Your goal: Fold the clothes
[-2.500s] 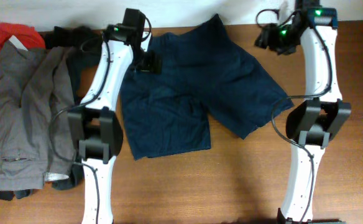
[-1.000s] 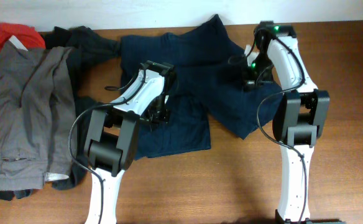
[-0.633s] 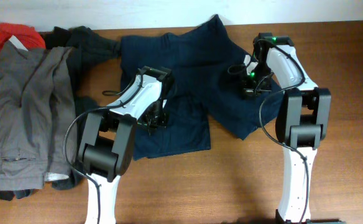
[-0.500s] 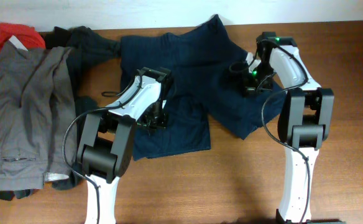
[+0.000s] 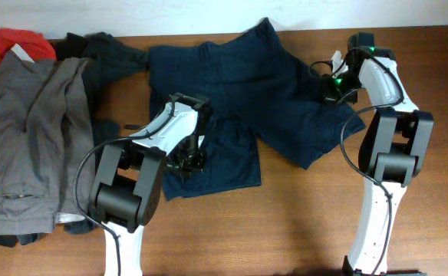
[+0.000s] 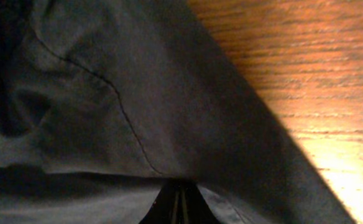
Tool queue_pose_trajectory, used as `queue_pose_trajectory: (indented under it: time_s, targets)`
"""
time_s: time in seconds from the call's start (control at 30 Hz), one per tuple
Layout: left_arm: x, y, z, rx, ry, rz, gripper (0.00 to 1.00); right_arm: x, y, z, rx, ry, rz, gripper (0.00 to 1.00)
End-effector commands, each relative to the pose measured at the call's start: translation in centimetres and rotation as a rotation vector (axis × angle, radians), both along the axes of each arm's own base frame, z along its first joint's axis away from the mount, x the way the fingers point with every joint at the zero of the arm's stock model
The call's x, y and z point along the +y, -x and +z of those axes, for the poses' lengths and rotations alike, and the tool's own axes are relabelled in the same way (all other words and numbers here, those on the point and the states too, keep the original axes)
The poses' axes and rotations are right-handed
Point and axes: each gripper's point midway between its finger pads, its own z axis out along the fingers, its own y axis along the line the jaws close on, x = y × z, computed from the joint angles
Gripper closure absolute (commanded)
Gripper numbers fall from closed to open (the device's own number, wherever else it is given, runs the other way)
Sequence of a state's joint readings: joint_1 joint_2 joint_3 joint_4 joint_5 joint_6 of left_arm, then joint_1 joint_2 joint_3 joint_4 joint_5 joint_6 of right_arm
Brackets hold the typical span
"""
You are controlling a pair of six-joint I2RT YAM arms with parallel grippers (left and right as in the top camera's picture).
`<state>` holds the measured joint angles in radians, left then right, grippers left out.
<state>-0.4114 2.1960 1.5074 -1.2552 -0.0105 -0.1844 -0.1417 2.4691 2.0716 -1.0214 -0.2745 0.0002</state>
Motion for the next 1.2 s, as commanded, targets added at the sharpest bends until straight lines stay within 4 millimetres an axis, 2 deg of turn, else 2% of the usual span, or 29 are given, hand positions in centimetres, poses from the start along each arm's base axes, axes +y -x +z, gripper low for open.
queue_pose_trajectory:
  time_s: [0.0, 0.3, 0.47, 0.87, 0.97, 1.1, 1.17]
  targets:
    - [1.3, 6.2, -5.4, 0.243, -0.055, 0.025, 0.99, -1.4, 0.9, -3.2, 0.057, 0.068, -0.017, 0.96]
    - [2.4, 8.6, -6.3, 0.289, -0.077, 0.027, 0.99, -2.3, -0.5, -3.0, -0.006, 0.077, -0.032, 0.95]
    - [2.8, 9.7, -6.4, 0.313, -0.098, 0.043, 0.99, -3.7, -0.5, -3.0, -0.012, 0.08, -0.048, 0.96]
    - [2.5, 10.9, -6.3, 0.351, -0.086, 0.089, 0.99, -7.7, -0.6, -2.9, -0.045, 0.093, -0.092, 0.96]
    - [2.5, 10.9, -6.3, 0.351, -0.083, 0.089, 0.99, -8.0, -0.6, -2.8, -0.052, 0.093, -0.087, 0.96]
    - [2.5, 10.3, -6.5, 0.327, -0.087, 0.08, 0.99, -7.3, -1.0, -2.4, -0.066, 0.062, -0.074, 0.96]
    - [2.6, 9.7, -6.2, 0.309, -0.097, 0.07, 0.99, -6.8, -1.3, -1.4, -0.08, 0.037, -0.068, 0.91]
